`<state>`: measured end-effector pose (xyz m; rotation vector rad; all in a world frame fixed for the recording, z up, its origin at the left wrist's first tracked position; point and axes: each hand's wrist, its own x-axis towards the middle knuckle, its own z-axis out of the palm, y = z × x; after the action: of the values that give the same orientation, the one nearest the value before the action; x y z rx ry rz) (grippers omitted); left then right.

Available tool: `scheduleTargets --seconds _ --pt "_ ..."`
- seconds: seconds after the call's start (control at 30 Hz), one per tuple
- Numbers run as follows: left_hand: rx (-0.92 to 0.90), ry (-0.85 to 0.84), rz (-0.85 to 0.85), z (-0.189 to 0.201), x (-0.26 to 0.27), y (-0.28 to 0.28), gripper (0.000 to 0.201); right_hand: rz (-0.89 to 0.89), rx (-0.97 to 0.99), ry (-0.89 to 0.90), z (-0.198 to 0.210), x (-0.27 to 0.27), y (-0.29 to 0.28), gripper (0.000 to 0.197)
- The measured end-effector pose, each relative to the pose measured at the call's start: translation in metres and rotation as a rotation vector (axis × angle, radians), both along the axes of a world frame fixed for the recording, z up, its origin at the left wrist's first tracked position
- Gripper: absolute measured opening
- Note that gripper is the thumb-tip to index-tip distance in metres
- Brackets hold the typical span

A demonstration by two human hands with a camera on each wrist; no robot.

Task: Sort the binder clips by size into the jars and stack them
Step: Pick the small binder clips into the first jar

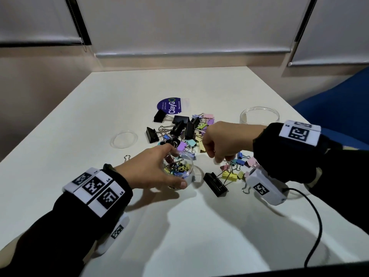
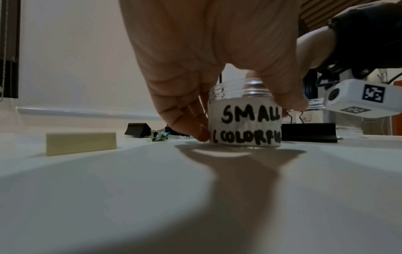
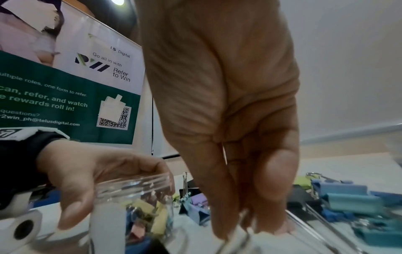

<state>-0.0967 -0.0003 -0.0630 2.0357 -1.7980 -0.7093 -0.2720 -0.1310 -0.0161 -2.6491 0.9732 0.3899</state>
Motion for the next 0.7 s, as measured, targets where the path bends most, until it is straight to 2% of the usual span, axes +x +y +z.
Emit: scheduleTargets --seconds 0.07,0.17,0.27,0.37,0.5,0.7 --pt "0.006 0.016 0.003 -0.001 0.000 0.000 0.075 0.019 -0.010 0.073 -0.003 -0.008 0.002 0.011" --pt "0.009 0.015 0.003 -0.001 0.001 0.000 0.073 0.026 -0.072 0.048 -0.004 -0.015 0.002 0.012" --pt "0.008 0.010 0.005 -0.001 0.000 0.000 0.073 -0.075 0.026 0.049 0.004 -0.023 0.003 0.021" --pt "0.008 0.010 0.003 -0.001 0.001 0.000 0.073 -0.101 0.156 0.105 0.006 -0.028 0.006 0.009" --pt "0.010 0.014 0.001 0.000 0.000 0.000 0.071 -0.143 0.221 -0.028 0.013 -0.024 0.003 0.012" --pt "0.016 0.000 0.005 0.002 0.000 0.001 0.071 -0.179 0.161 -0.315 0.013 0.005 -0.006 0.019"
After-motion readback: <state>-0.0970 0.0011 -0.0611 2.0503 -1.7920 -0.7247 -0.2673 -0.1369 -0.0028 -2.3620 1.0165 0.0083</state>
